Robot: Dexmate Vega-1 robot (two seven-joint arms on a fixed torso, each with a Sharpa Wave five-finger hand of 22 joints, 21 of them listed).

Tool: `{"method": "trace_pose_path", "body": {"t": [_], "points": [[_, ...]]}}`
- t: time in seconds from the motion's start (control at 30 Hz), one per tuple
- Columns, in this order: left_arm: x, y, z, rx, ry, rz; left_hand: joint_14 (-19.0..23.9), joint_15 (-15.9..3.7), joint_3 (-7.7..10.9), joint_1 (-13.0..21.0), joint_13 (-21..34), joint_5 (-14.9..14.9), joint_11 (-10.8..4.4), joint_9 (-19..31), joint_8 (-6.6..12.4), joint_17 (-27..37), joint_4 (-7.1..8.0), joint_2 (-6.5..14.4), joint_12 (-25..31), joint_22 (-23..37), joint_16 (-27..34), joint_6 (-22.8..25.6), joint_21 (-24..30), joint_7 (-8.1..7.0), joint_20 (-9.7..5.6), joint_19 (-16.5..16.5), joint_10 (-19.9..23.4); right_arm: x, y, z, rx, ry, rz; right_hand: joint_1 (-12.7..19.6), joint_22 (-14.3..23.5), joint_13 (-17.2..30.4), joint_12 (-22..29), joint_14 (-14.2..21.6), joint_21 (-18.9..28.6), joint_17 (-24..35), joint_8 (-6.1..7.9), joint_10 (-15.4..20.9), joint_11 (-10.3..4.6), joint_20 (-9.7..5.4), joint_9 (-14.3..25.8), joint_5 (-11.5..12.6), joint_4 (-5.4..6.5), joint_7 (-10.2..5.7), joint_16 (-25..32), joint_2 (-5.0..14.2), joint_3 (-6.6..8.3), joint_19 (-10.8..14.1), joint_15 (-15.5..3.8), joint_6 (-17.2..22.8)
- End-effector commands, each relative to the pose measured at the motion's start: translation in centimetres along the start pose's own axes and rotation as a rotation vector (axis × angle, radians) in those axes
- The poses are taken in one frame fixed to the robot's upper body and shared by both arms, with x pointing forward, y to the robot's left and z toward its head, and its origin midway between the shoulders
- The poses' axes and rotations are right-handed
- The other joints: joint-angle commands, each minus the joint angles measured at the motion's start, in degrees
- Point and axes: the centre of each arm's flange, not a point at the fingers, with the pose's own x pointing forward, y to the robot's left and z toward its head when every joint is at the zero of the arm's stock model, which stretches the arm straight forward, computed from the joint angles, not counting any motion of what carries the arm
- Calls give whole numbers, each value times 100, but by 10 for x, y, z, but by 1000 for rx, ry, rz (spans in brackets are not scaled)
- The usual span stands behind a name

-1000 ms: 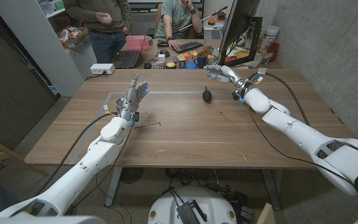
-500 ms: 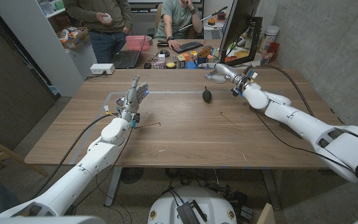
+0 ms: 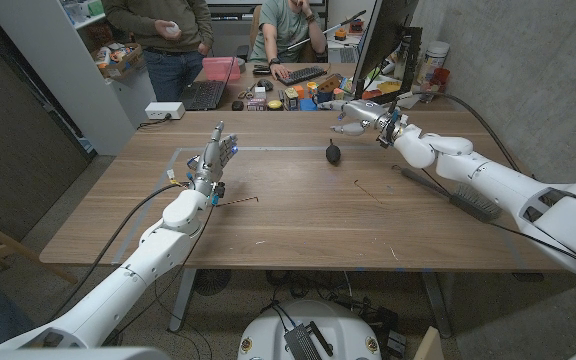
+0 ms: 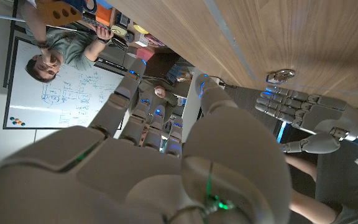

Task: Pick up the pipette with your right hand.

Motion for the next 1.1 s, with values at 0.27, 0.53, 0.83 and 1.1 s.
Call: {"method": "trace_pose_path", "body": {"t": [0.27,0.53,0.83,1.1], "points": [[8,1,-5,-15,-2,0,52,-6,-9,53,33,47,-22,20,12,29,-23,3,12,19,21,45,1,20,43,7,69,-4,-3,3,-75,34,130,-222,7,45,42,-115,-5,28,95,-118,174,301,37,-177,82,78,22,-290,-97,312,165,82],[19,2,-12,-34,-6,-22,54,-3,-16,53,33,48,-21,21,10,29,-22,9,8,19,21,45,2,15,47,6,59,-2,-4,16,-55,111,150,-470,10,60,71,-234,-30,35,121,-183,219,642,42,-255,170,137,19,-421,-195,470,367,106],[28,8,-19,-43,1,-33,56,-1,-26,53,33,50,-27,21,12,30,-22,17,9,20,22,58,-1,18,60,-5,64,8,7,27,-43,178,170,-899,18,80,128,-306,-35,40,169,-182,375,906,50,-281,328,238,40,-595,-385,740,541,230],[30,15,-21,-46,5,-30,58,-10,-35,55,34,51,-38,21,9,30,-22,24,12,20,22,58,0,17,63,-7,75,16,15,33,-38,230,175,-1026,21,86,143,-326,-49,40,176,-186,394,1001,52,-268,368,264,42,-646,-440,808,610,261]]}}
